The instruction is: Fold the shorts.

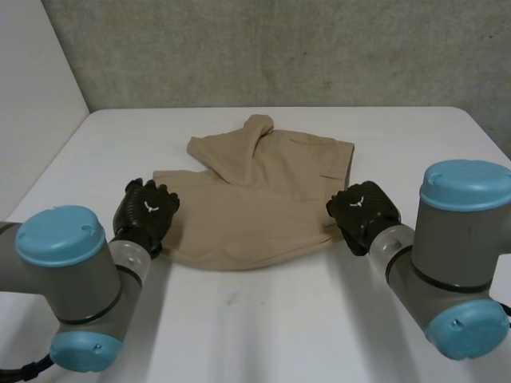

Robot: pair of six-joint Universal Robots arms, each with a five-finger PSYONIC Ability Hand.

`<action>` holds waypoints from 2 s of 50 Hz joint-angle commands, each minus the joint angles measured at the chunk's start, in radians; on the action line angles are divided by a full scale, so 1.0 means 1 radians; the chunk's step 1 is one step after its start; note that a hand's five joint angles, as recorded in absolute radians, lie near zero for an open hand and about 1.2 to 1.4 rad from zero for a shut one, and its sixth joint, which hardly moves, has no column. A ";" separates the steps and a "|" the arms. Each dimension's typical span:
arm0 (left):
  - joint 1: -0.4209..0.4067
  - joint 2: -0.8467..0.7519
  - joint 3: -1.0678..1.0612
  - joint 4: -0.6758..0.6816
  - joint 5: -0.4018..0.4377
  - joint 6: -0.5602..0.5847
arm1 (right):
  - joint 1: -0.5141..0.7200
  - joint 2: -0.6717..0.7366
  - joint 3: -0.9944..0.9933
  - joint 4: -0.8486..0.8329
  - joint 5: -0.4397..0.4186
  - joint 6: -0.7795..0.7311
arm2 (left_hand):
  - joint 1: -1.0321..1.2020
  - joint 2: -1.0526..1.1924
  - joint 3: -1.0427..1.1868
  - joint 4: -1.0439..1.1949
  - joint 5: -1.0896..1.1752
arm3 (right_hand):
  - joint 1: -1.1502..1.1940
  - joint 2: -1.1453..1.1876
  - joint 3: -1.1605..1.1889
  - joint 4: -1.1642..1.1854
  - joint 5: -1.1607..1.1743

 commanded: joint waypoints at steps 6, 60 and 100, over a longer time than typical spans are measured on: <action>0.092 -0.038 -0.014 -0.001 0.081 -0.002 | -0.031 -0.004 0.029 -0.044 -0.002 0.033 | 0.208 0.199 0.198 0.205 0.204 | 0.440 0.223 0.211 0.203 0.233; 0.132 0.465 -0.143 -0.810 0.249 -0.176 | -0.033 -0.110 -0.003 0.210 -0.008 -0.095 | 0.988 0.980 0.979 0.986 0.984 | 0.440 0.223 0.211 0.203 0.233; 0.118 0.218 0.139 -0.310 0.364 -0.167 | -0.129 -0.195 0.195 0.367 -0.146 -0.255 | -0.030 -0.039 -0.040 -0.032 -0.034 | 0.440 0.223 0.211 0.203 0.233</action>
